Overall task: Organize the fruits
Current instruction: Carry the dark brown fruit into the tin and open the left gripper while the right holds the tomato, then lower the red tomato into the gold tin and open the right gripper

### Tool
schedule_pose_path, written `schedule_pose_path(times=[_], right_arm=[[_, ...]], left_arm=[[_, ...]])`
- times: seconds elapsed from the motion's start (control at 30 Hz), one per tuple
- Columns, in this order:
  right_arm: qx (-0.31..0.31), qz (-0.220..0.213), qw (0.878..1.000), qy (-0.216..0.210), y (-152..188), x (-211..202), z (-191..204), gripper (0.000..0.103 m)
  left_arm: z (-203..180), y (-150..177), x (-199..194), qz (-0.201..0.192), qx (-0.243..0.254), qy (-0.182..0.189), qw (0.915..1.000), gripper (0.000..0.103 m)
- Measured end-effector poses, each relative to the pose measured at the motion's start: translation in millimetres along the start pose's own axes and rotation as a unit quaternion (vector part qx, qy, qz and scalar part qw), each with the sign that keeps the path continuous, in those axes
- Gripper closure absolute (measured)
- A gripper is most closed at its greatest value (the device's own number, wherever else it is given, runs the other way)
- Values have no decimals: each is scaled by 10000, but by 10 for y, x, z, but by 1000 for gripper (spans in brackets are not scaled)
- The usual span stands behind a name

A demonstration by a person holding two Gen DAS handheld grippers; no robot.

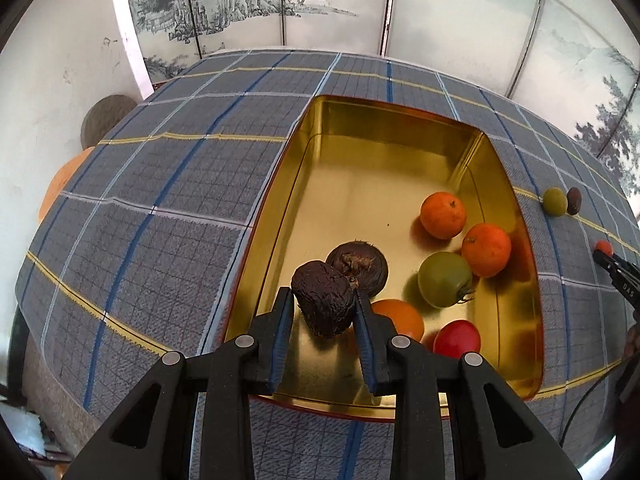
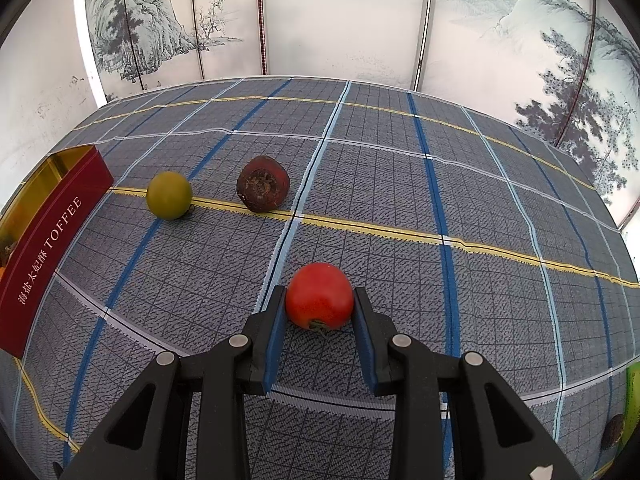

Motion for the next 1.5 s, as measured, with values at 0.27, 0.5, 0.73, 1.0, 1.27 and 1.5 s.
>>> schedule_pose_path(times=[0.27,0.5,0.73,1.0,1.27,1.5], right_arm=[[-4,-1,10000,4,0,0,6,73],[-2,0,10000,4,0,-1,6,73],[-3,-1,10000,6,0,-2,6,73],[-11,-9,10000,18,-4,-2,6,74],[30,-11,10000,-70,-36,-105,143,74],[-311,-138,9961,-811,-129,-411,844,74]], left_arm=[[27,46,52,116,-7,-13,9999,72],[31,47,45,156,10,-6,9999,70],[23,61,-59,83,30,-35,10000,58],[-4,2,-284,-281,144,-175,9993,48],[-3,-16,-450,-614,232,-352,9972,45],[77,54,-500,-701,99,-363,9968,42]])
Point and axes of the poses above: each gripper's, at about its wrist camera, not at the fingertips, and x roughly the way its jaws point, z to its left, y to its underside, the point moved 7 cm from there along x, roughly the way its jaws point, and after that the axes turned 10 degrees about x, right-handed, at the moved point
